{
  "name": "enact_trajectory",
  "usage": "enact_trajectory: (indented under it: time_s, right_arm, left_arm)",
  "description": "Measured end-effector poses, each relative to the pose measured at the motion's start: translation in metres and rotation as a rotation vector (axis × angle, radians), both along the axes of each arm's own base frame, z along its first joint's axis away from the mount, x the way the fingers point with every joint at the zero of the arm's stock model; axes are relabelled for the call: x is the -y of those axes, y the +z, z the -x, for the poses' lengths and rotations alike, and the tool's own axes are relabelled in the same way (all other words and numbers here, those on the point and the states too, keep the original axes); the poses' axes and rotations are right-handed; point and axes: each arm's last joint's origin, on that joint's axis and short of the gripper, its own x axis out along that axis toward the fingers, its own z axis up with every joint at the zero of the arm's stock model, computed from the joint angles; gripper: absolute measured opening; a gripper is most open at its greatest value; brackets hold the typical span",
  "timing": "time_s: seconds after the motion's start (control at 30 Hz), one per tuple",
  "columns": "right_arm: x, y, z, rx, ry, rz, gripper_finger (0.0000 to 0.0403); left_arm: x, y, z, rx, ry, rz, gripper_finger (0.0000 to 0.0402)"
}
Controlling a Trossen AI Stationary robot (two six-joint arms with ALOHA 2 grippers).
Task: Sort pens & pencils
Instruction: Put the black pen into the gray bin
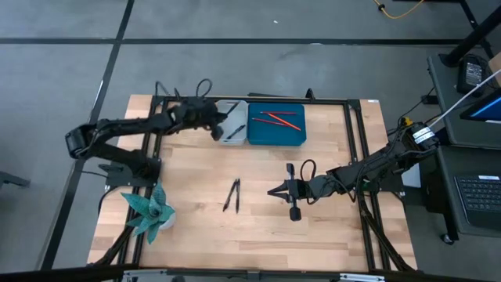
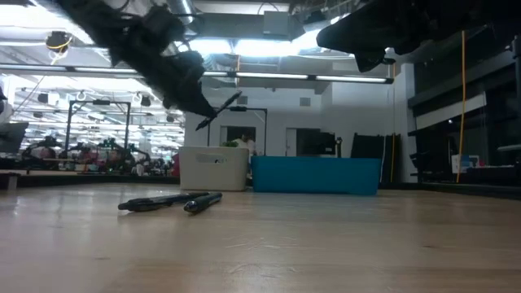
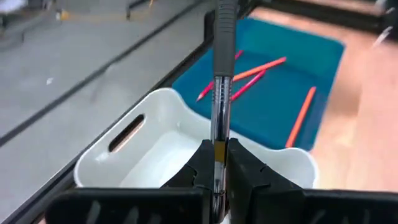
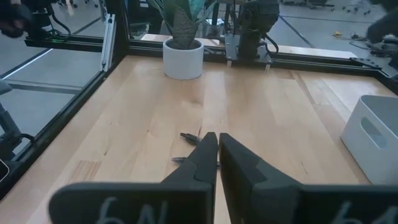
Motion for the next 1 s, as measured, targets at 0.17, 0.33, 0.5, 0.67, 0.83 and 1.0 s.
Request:
enact_trajectory:
  time_s: [0.17, 0.33, 0.5, 0.67, 0.83, 1.0]
  right_arm:
    - [0.000, 0.000, 0.000, -0.002, -0.007, -0.027, 0.0020]
    - [0.000, -0.002, 0.001, -0.022, -0.018, -0.059, 0.0020]
    - [0.001, -0.005, 0.002, -0.058, -0.029, -0.079, 0.0020]
    - [0.001, -0.006, 0.002, -0.065, -0.029, -0.075, 0.0020]
    - [0.001, -0.006, 0.002, -0.066, -0.029, -0.074, 0.0020]
    - [0.001, -0.006, 0.002, -0.066, -0.029, -0.074, 0.0020]
  left_arm:
    - [-0.017, 0.009, -0.016, -0.157, 0.012, 0.078, 0.0012]
    - [-0.030, -0.007, -0.034, -0.311, 0.016, 0.174, 0.0012]
    - [-0.039, -0.012, -0.049, -0.436, 0.010, 0.245, 0.0012]
    - [-0.046, -0.013, -0.055, -0.530, 0.008, 0.312, 0.0012]
    - [-0.051, -0.029, -0.051, -0.592, -0.024, 0.439, 0.0012]
    - [-0.057, -0.037, -0.049, -0.612, -0.007, 0.459, 0.0012]
